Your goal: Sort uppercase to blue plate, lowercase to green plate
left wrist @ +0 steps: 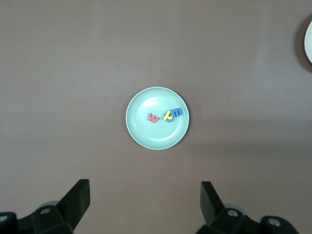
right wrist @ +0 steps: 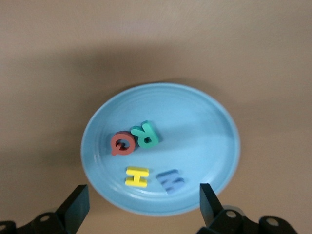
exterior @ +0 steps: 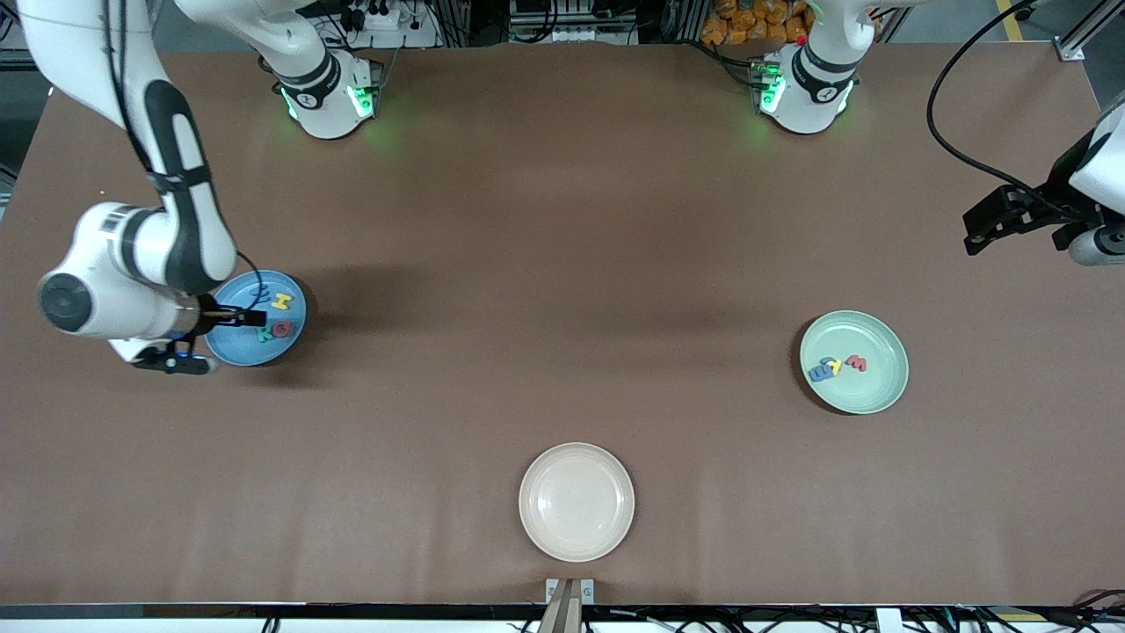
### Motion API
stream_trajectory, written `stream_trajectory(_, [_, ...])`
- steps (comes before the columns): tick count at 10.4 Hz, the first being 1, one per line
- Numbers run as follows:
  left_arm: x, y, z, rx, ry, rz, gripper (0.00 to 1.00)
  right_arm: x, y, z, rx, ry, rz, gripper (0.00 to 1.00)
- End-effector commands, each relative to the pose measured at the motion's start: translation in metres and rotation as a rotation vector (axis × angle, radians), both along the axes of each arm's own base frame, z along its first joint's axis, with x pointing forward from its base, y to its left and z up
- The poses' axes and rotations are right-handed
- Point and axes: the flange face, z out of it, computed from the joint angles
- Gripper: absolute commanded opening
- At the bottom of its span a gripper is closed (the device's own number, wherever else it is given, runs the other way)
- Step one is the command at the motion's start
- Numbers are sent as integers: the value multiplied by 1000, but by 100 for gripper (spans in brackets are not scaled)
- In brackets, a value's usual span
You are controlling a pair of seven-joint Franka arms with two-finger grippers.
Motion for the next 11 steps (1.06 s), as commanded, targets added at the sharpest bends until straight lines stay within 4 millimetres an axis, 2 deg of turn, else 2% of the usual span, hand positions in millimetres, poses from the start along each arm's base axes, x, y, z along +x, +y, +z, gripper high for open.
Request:
stream_trajectory(1, [-6,2,4,-22,10,-7,100,26,-30,103,-8,-24,-2,100])
stream_trajectory(2, [-6,1,3,-22,13,-8,100,34,-37,142,-13,-43,-5,100])
stream_trajectory(3, [-6,1,3,-22,13,-7,100,37,-43,171,-18,-62,-16,100])
stream_trajectory(6, [-6,2,2,-21,16,-4,100,22,-72,237,-13,-156,-72,100])
stream_trajectory(8, [-6,2,2,-23,16,-4,100,14,-69,278,-20,-209,-141,100])
stream_trajectory(10, [-5,6,3,-23,15,-4,100,12,-46,307,-26,-221,-149,100])
stream_trajectory(11, [-4,7,2,-23,15,-1,100,6,-43,323,-20,-253,-161,100])
